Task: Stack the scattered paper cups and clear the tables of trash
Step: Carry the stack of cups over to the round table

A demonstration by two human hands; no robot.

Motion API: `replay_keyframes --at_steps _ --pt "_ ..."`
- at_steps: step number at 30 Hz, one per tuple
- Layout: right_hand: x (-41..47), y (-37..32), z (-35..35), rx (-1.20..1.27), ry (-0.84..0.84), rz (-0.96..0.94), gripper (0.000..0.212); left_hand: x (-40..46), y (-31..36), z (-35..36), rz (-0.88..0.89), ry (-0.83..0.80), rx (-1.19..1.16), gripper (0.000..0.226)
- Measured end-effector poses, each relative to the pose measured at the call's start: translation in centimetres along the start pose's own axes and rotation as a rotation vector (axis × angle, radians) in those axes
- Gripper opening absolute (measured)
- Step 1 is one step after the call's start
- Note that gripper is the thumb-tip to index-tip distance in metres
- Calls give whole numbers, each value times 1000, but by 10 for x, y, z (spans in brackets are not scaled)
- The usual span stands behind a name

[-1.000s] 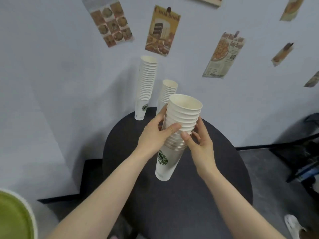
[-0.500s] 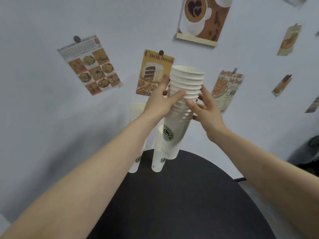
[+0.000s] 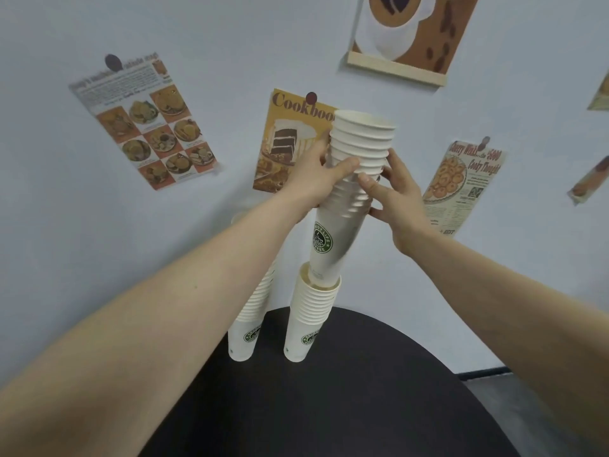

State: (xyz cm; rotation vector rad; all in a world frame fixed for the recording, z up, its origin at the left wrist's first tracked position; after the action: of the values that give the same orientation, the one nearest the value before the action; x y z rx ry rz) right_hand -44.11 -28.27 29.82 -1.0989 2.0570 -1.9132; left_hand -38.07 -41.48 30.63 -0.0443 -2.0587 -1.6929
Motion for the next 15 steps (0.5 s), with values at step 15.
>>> replay_keyframes --at_steps 15 --pt "-49 132 17 90 -11 273 70 -52 -132 34 -199 -22 24 77"
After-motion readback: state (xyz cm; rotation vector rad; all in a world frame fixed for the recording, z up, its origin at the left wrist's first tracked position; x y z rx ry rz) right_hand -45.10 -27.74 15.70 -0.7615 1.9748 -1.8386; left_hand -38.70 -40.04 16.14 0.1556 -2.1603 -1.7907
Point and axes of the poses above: each hand's wrist, its own x-axis towards the middle knuckle, its own z-axis out of the palm, y = z × x, the point moved 6 cm from there along x, towards the middle knuckle, and after that the axes turned 7 degrees about -y, right-handed, at the moved point
